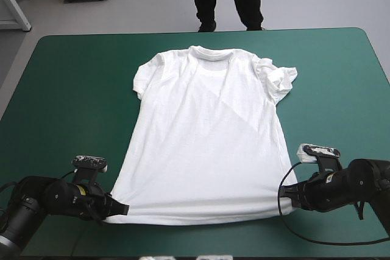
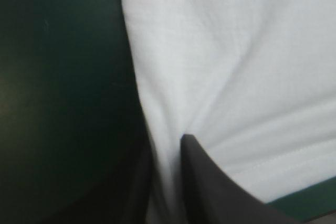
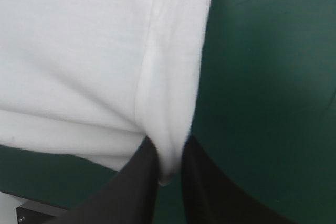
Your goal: Fold the cloth
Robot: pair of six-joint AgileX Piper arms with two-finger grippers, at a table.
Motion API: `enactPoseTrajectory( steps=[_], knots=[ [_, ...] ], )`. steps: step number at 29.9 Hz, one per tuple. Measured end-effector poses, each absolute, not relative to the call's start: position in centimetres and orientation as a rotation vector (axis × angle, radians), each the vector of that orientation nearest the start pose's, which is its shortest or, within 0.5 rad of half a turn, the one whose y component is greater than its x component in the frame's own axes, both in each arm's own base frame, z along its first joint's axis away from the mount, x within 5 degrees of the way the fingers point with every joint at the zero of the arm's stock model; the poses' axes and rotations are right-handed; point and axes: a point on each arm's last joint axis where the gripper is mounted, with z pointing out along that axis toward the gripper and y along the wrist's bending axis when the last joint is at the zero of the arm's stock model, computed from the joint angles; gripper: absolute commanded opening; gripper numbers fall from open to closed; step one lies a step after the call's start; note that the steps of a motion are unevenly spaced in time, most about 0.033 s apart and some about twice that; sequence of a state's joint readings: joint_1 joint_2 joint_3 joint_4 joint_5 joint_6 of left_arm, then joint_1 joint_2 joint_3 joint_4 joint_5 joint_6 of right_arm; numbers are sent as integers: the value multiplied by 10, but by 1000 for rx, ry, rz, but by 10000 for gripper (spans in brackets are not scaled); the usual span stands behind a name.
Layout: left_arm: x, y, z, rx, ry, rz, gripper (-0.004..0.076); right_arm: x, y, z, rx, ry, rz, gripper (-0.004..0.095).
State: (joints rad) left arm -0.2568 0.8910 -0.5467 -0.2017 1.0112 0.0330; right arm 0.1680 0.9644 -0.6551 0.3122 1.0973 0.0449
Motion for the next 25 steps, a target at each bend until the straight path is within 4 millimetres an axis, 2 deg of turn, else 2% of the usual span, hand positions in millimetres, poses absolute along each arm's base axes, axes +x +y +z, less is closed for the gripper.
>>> enactPoseTrajectory(
  steps=[2,4,7,9,15,20,25],
  knots=[
    [119,-47,239,313,2835,-313,535,137,49,259,-19,2890,483,596],
    [118,-48,241,329,2851,-317,608,137,50,260,-18,2893,491,639],
    [119,-49,255,344,2852,-326,593,139,51,269,-27,2881,497,596],
    [124,-50,269,350,2811,-326,578,143,51,282,-32,2839,500,563],
    [148,-49,319,316,2641,-246,568,161,50,331,-43,2642,460,531],
    [188,-56,344,313,2608,-193,568,176,51,361,-37,2552,445,519],
    [240,-69,355,314,2611,-186,568,189,53,372,-35,2535,447,509]
  ],
)
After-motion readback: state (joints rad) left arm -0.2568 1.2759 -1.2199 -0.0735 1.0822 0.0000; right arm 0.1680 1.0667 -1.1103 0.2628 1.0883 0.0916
